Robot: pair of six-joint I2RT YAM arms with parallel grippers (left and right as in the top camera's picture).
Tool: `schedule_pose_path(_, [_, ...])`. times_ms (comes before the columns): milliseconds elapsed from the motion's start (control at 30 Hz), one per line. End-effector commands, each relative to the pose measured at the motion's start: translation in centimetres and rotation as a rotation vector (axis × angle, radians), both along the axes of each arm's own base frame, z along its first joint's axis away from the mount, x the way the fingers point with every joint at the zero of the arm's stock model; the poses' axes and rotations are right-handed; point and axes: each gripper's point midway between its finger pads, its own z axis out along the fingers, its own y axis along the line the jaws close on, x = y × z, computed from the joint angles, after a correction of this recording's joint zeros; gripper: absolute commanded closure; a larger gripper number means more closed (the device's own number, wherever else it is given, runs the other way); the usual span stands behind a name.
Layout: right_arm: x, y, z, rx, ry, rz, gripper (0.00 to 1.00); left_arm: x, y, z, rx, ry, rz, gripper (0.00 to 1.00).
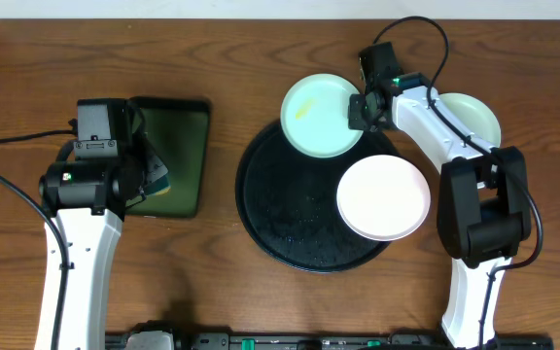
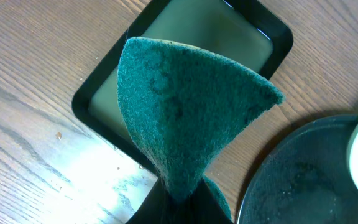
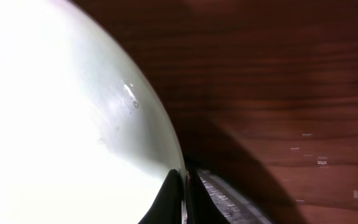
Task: Clean dirty plates on tray and stack at the side
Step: 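Move the right gripper back and grasp the white plate rim, then carry the sponge with the left gripper onto the white plate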
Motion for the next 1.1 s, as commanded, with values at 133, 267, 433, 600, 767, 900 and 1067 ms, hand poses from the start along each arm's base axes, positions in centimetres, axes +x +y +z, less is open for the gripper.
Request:
schedule_pose_path(133, [-3.1, 7.3, 0.8, 0.269, 0.086, 0.216, 0.99, -0.2, 0.2, -0.9, 0.007, 0.033, -0.009, 0.92])
schedule_pose_path(267, [-5.4, 8.9, 0.5, 0.271, 0.155, 0.257, 0.99, -0.2, 0.1, -1.3, 0.006, 0.049, -0.010, 0.92])
schedule_pose_path(433, [-8.8, 9.9, -0.1, 0.223, 0.243, 0.364, 0.99, -0.2, -0.2, -1.3, -0.013, 0.049, -0.020, 0.93])
schedule_pose_path(600, [-11.3, 8.7, -0.6, 0.157, 0.344, 0.375, 0.99, -0.2, -0.2, -1.3, -0.013, 0.050, -0.020, 0.93])
schedule_pose_path(767, [-11.7, 5.3, -1.3, -0.024, 0.372, 0.336, 0.99, -0.2, -0.2, -1.3, -0.013, 0.050, -0.020, 0.93])
schedule_pose_path(900, [-11.2, 5.1, -1.4, -0.045, 0.349, 0.367, 0.99, 0.1, -0.2, -1.2, -0.012, 0.037, -0.020, 0.93])
schedule_pose_path(1067, [-10.5, 6.3, -1.3, -0.011, 0.306, 0.404, 0.99, 0.7, -0.2, -1.6, -0.017, 0.037, -0.012, 0.92])
